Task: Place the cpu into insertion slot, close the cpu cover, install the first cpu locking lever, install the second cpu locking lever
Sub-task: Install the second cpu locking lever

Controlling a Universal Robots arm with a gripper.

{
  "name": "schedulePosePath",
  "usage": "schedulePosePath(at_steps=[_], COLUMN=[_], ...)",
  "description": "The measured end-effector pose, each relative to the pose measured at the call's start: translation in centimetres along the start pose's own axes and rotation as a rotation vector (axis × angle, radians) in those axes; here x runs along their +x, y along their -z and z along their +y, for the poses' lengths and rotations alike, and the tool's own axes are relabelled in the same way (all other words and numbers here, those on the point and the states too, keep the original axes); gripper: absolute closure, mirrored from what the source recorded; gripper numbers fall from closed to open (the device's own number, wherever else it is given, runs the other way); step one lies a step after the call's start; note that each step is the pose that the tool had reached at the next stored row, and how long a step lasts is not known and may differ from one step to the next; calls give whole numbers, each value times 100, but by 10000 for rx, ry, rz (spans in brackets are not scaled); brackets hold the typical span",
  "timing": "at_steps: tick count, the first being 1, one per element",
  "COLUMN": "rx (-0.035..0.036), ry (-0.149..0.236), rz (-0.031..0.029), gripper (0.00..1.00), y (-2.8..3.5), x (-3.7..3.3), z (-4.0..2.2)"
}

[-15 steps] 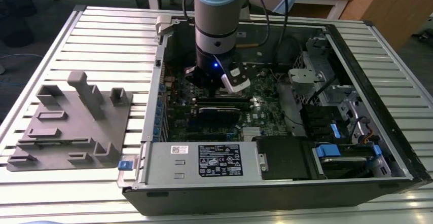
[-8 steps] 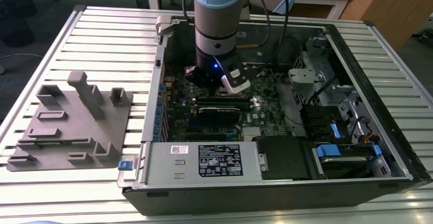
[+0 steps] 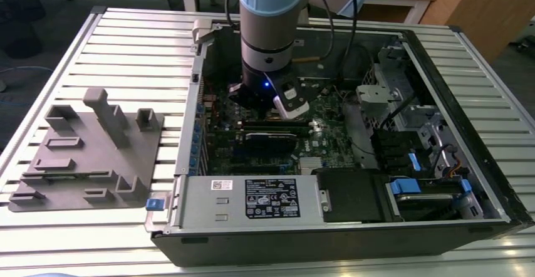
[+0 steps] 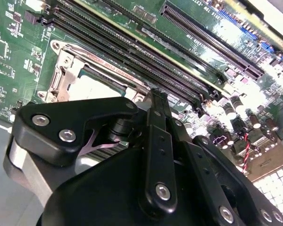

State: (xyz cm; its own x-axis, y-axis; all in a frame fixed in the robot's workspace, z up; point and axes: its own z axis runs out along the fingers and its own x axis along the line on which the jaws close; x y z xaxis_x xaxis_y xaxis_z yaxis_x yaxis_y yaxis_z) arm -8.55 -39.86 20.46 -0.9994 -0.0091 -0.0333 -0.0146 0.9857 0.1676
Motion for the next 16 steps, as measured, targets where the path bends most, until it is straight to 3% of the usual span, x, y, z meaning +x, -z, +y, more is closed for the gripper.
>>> schedulePosePath(at_steps=[6, 16], rx=[-105, -112], ry=[-11, -43], rz=[-4, -9], gripper=[89, 89], y=[-2, -40], x=[1, 4], z=[-9, -20])
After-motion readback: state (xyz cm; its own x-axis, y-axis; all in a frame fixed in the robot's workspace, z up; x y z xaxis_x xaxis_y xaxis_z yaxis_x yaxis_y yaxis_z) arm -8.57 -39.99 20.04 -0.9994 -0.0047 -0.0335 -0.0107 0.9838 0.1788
